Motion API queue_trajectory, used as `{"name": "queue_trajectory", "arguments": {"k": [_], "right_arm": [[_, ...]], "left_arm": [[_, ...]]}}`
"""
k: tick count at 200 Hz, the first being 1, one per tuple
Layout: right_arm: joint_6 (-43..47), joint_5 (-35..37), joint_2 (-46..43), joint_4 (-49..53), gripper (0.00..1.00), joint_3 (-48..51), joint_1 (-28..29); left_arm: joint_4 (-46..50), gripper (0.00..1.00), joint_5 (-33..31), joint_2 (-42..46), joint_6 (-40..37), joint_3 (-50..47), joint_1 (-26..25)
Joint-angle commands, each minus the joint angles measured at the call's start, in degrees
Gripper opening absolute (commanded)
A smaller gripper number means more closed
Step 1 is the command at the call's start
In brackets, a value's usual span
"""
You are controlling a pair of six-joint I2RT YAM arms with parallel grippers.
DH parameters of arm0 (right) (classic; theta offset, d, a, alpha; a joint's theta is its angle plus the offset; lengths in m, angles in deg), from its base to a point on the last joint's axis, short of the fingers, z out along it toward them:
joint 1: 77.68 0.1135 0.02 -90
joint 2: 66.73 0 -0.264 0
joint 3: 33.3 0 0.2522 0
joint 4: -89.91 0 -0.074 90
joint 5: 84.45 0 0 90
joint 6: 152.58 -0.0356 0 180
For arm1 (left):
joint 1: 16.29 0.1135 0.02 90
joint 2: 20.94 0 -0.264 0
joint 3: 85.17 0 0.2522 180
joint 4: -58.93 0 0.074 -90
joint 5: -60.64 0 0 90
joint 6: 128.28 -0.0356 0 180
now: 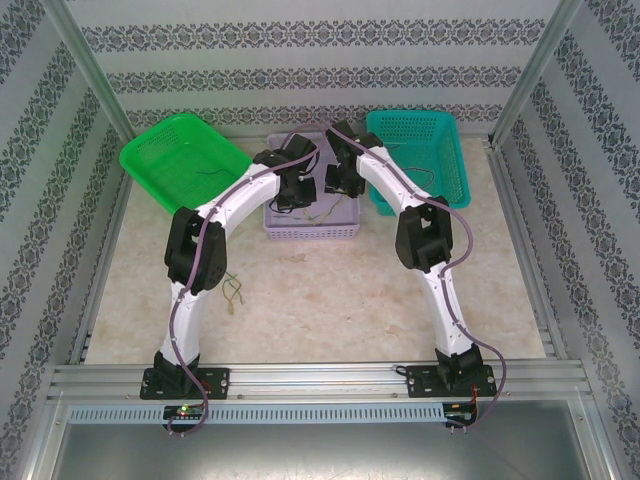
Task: Untangle the cables
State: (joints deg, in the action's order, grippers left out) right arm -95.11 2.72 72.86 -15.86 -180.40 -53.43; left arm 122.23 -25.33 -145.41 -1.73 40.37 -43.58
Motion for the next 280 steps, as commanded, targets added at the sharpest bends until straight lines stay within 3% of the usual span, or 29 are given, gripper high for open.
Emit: {"name": "queue_trajectory", "arguments": {"k": [1,17,55,110,145,213,241,280], "right_arm": [[1.5,2.4,-5.7,1.9,0.49,-1.6,0.2],[2.0,2.8,-6.6,2.3,0.54,-2.1,-0.2],[3.0,2.9,-7.7,4.2,0.62,-4.8,-1.0],[4.5,4.8,-9.8,5.1,0.66,-5.6,-2.1],[4.6,6.3,-15.0,2.3,0.66,-1.9,-2.9],[3.7,8.6,-29.2,-4.7,0.64,10.8,-4.5],[2.4,6.7,-39.6,-12.6,0.59,24.3,-4.1],[2.4,2.9,-52.6,-19.3,0.54,44.4,1.0]], "left_arm": [[5.1,0.22,-2.8,-1.2,2.4,1.2,-0.2],[6.2,0.38,-2.6,-1.4,2.5,1.8,-0.3],[9.6,0.57,-5.2,0.6,3.5,2.3,-0.2],[12.1,0.70,-4.2,5.5,5.3,2.4,-0.1],[11.7,0.74,-1.3,9.2,7.4,2.3,0.0],[15.3,0.77,-3.0,19.1,11.6,1.0,4.1],[14.8,0.75,-2.9,27.9,14.2,-9.0,9.0],[12.7,0.64,0.0,41.5,18.8,-32.7,17.4]]}}
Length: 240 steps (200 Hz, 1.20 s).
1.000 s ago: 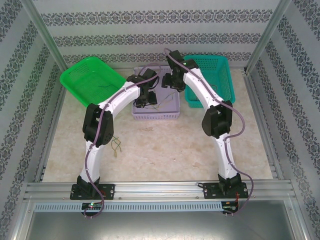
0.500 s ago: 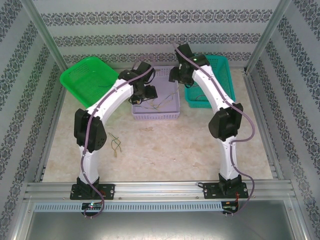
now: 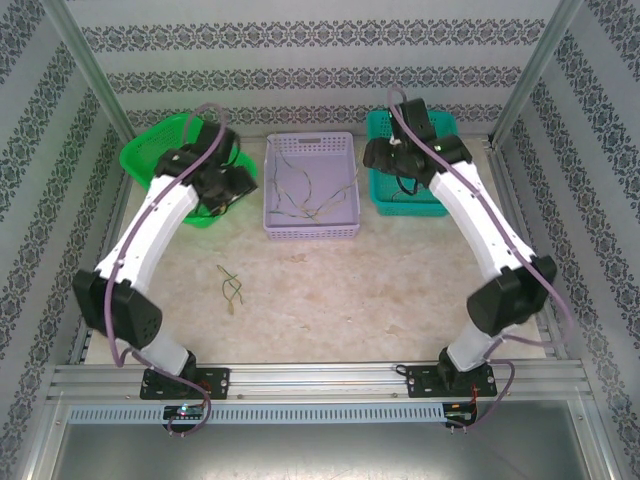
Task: Untangle the cables
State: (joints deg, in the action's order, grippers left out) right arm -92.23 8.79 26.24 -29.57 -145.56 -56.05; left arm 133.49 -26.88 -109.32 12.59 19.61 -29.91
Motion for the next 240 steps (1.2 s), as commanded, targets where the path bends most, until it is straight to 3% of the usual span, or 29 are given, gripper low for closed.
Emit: {"name": "queue_trajectory", "arguments": {"k": [1,40,90,159,173,186,218,240], "right_arm": [[-0.5,-3.4,-6.3,-5.8,0.54,10.1,3.8],[-1.8,-12.3,-13.5,-12.3,0.54,27.6,12.7],[-2.5,-17.9,-12.3,-16.1,0.52,34.2,22.2],[-3.2,-20.4,-8.8,-16.7,0.52,32.9,23.1],[-3.5,-20.7,-8.4,-16.9,0.52,33.0,23.0],[-3.6,-20.7,-8.1,-16.9,0.52,33.0,23.1],[-3.5,-22.0,-8.2,-17.7,0.52,32.7,23.0],[-4.6,-26.5,-8.7,-21.2,0.52,32.9,22.7]], "left_arm": [[1.4,0.64,1.6,5.7,4.7,-12.6,4.0],[-6.6,0.58,7.5,11.7,9.3,-31.4,8.9],[-17.6,0.47,9.3,4.6,4.2,-34.7,9.4],[-21.6,0.25,9.1,0.9,3.3,-40.1,9.2],[-21.1,0.17,8.6,0.7,2.9,-40.1,9.1],[-21.0,0.00,8.3,1.1,2.7,-40.2,9.2],[-20.9,0.00,9.4,7.3,4.6,-38.7,7.6],[-18.6,0.00,10.2,11.9,8.3,-34.9,6.2]]}}
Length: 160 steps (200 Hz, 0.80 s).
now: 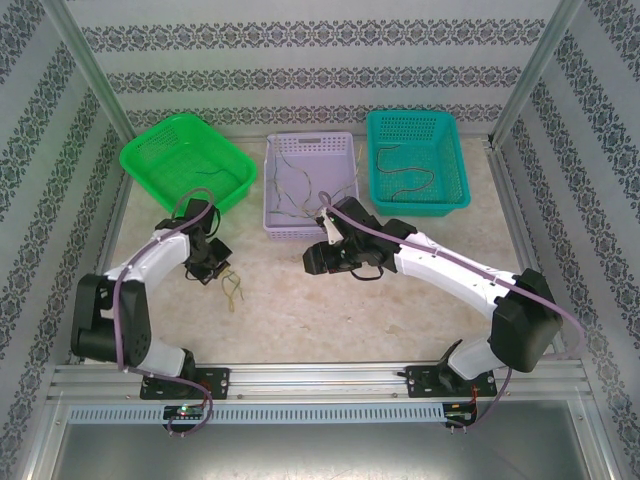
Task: Untangle the cables
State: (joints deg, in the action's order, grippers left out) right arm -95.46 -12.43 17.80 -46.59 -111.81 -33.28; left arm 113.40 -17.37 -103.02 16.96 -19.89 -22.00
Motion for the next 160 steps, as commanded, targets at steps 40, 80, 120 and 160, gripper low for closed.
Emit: {"name": "queue_trajectory", "arguments": {"k": [40,80,120,160], "right_arm": [[-6.5,-11.7,-1.4,-15.1,0.51,1.2,0.1],[-14.9,-13.1,-1.3,-23.8,0.51,0.5,-3.3],[-18.5,-13.6,3.2,-23.9,0.47,-4.7,-5.2],[-19.9,-11.7,5.5,-21.0,0.39,-5.7,-6.3]], "left_arm": [[1.7,0.00,1.1,7.8,12.7,13.5,-3.7],[-3.5,0.00,6.9,3.2,12.3,21.7,-7.7],[-8.7,0.00,8.9,0.7,13.2,23.4,-13.2],[-10.5,0.00,9.3,0.0,13.2,24.1,-15.9]]}}
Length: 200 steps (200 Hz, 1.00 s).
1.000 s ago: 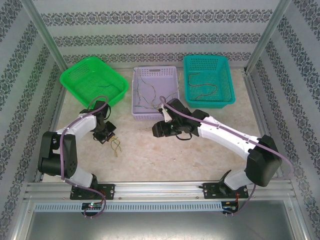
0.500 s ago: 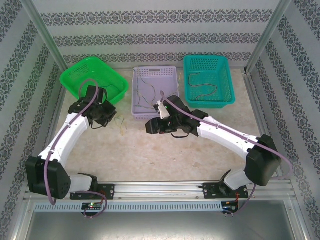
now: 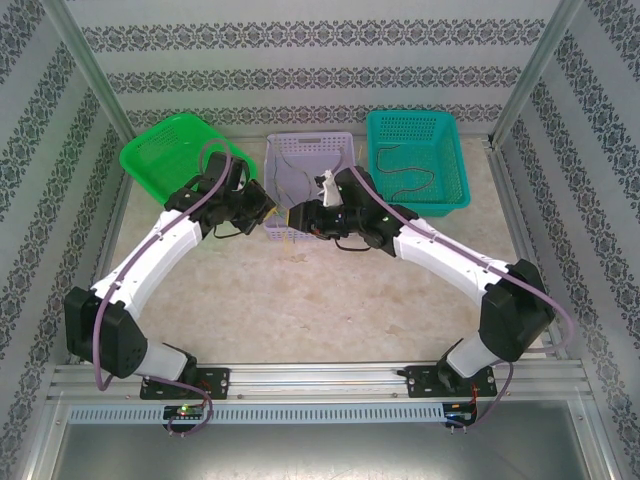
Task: Untangle the cables
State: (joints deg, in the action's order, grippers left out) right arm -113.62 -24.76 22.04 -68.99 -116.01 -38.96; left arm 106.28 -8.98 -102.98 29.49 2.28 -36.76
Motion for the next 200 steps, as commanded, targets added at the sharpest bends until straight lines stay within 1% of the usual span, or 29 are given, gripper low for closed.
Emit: {"name": "queue_trajectory", "arguments": {"k": [1,41,61,80,113,133,186,200], "right_arm": [[-1.7,0.7,1.2,1.4,0.39,-1.4,-0.6],[-0.2,3.2,0.1,3.9,0.36,0.0,-1.6],[0.3,4.0,-1.6,4.5,0.38,0.5,-2.6],[0.3,3.9,-2.5,4.6,0.39,1.0,-3.4],[-0.7,2.5,-0.6,3.3,0.38,0.3,-3.6],[-0.8,2.1,0.9,3.8,0.32,-1.5,-3.2],[-1.1,1.5,3.9,3.8,0.26,-1.9,-3.4],[-0.8,1.9,3.9,3.4,0.21,-2.1,-3.4]], "left_arm": [[-3.3,0.00,1.0,0.0,0.7,1.9,-1.2],[-3.0,0.00,1.3,0.8,0.9,1.5,-2.4],[-1.9,0.00,0.8,1.5,0.5,1.4,-2.6],[-1.2,0.00,1.0,1.7,0.2,1.3,-2.8],[-1.5,0.00,0.9,1.5,0.6,1.5,-3.6],[-1.9,0.00,0.7,1.4,0.8,1.5,-3.9],[-1.9,0.00,0.9,1.3,0.8,2.1,-4.4],[-1.9,0.00,1.2,1.2,0.7,2.2,-4.4]]}}
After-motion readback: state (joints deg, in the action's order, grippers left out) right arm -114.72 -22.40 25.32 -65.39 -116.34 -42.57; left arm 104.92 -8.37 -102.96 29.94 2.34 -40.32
